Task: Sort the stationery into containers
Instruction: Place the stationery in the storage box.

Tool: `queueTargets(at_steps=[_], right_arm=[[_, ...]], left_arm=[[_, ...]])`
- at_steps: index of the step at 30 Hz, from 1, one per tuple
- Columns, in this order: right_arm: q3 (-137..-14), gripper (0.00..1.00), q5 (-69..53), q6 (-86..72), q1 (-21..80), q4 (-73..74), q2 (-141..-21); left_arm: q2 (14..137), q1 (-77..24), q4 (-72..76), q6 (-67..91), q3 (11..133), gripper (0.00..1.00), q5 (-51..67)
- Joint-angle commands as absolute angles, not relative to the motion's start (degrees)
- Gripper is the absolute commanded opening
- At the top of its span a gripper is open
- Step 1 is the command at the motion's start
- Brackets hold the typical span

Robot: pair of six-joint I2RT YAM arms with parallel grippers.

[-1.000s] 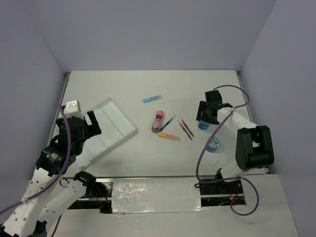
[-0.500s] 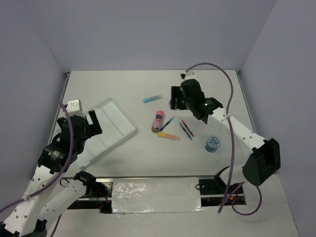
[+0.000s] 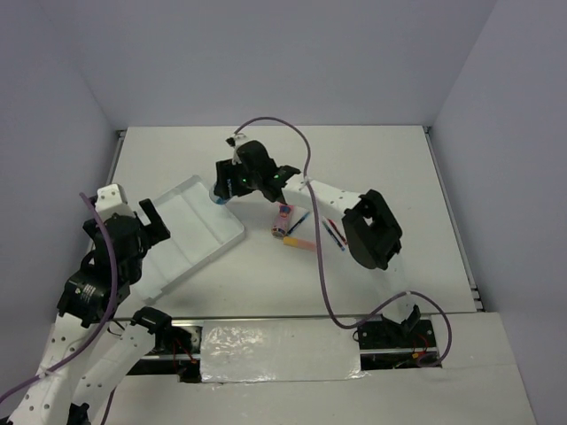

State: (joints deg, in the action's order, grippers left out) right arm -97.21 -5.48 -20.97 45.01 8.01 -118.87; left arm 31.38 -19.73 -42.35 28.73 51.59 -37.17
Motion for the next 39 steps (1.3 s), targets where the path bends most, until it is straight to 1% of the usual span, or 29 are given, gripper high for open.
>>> queueTargets(at_steps=[1,5,6,10,16,25,27,30,31,32,35,36,37,39], right_arm=[[-107.9,0.33,-9.3,-23.7,45.3,0.3,-121.3],[-114.9,0.34,-11.9,-23.7,46.1,2.0,-128.5],[-118.5,0.35,-12.2,-23.5,46.3,3.8,-129.7],[-126.6,0.36,-12.0,-22.2,46.7,7.8,-136.7],[-127.7,0.39,-10.3,-20.5,46.7,8.9,-138.5],[-125.7,0.43,-13.0,-18.8,47.2,8.3,-139.1],[-126.3,0.45,-13.0,-18.5,47.2,9.1,-139.6],[-127.0,0.63,-12.8,-18.1,47.3,9.9,-140.0],[-127.0,0.72,-12.7,-17.9,47.4,10.1,-140.0],[-127.0,0.76,-12.5,-17.6,47.5,10.3,-139.8],[-128.1,0.81,-11.6,-17.1,47.6,11.6,-140.0],[-128.4,0.86,-11.0,-17.1,47.6,12.0,-140.0],[-128.9,0.98,-10.8,-16.9,47.5,12.3,-140.1],[-129.3,1.00,-10.6,-16.4,47.6,13.2,-139.9]], left_arm=[[31.9,-19.2,-40.3,28.7,52.1,0.99,-37.4],[33.6,-19.2,-40.1,28.1,52.2,0.99,-36.0],[33.7,-19.2,-40.1,28.0,52.2,0.99,-35.9],[34.2,-19.2,-39.6,27.6,52.0,0.99,-34.8],[33.9,-19.2,-39.4,27.2,51.9,0.99,-33.9],[33.2,-19.2,-39.1,27.2,51.8,0.99,-33.6],[33.1,-19.2,-39.1,27.1,51.8,0.99,-33.6],[33.0,-19.2,-39.1,27.2,51.8,0.99,-33.4],[33.0,-19.2,-39.1,27.1,51.7,0.99,-33.3],[33.0,-19.1,-39.0,27.0,51.8,0.99,-33.3],[32.9,-19.2,-39.0,26.9,51.7,0.99,-33.2],[32.8,-19.2,-39.0,26.9,51.6,0.99,-33.1],[32.7,-19.2,-39.0,26.9,51.6,0.99,-33.0],[32.5,-19.2,-38.9,26.9,51.5,0.99,-33.0]])
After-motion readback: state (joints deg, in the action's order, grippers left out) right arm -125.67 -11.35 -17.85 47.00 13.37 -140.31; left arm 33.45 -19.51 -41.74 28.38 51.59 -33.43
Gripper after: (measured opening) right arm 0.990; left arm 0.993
